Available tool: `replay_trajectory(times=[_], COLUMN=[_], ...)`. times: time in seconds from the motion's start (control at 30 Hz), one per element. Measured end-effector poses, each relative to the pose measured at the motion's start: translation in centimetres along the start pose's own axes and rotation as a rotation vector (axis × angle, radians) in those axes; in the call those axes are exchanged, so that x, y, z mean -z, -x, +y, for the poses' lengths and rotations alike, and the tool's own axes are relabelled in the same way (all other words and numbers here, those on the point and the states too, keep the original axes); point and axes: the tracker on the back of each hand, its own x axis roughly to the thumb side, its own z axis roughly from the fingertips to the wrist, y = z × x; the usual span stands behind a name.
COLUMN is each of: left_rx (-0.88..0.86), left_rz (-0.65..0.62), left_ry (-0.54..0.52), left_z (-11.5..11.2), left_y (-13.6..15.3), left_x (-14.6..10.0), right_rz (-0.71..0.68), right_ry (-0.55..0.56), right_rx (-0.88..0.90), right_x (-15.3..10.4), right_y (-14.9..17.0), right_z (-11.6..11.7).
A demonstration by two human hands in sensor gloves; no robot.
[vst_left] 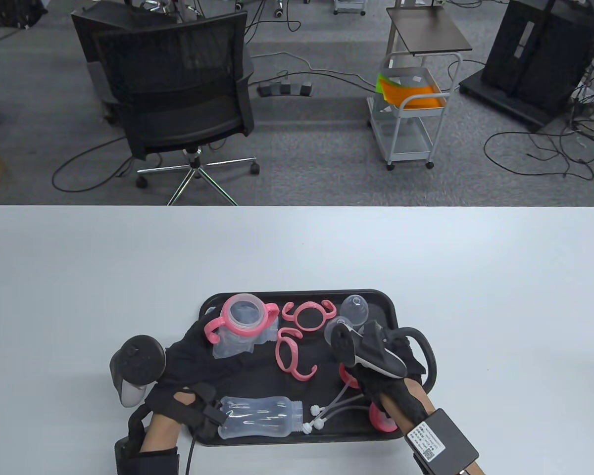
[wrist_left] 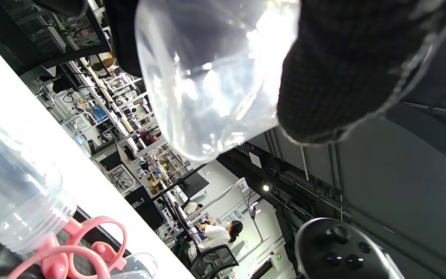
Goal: Assemble baby bottles from components
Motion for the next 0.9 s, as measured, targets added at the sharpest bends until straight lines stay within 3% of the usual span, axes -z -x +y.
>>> replay_trajectory(times=[0.4, 0.73, 0.9], left_rx=[0.017, 0.021, 0.027], left_rz=[-0.004, -0.002, -0.007], left_ry=[0.01, 0.012, 0.01], left_z=[-0.1, -0.2, -0.2], left_y=[0.0, 0.1, 0.1], left_x=[0.1, 0.1, 0.1], right_rz=[0.032, 0.033, 0.018], right_ry=[-0.089, -0.068, -0.043], right_rx=[-0.08, -0.103, -0.081], right_x=[1.6, 1.7, 0.8], right_y=[-1.6, -1.9, -1.6], right_z=[1.4, 1.6, 0.6])
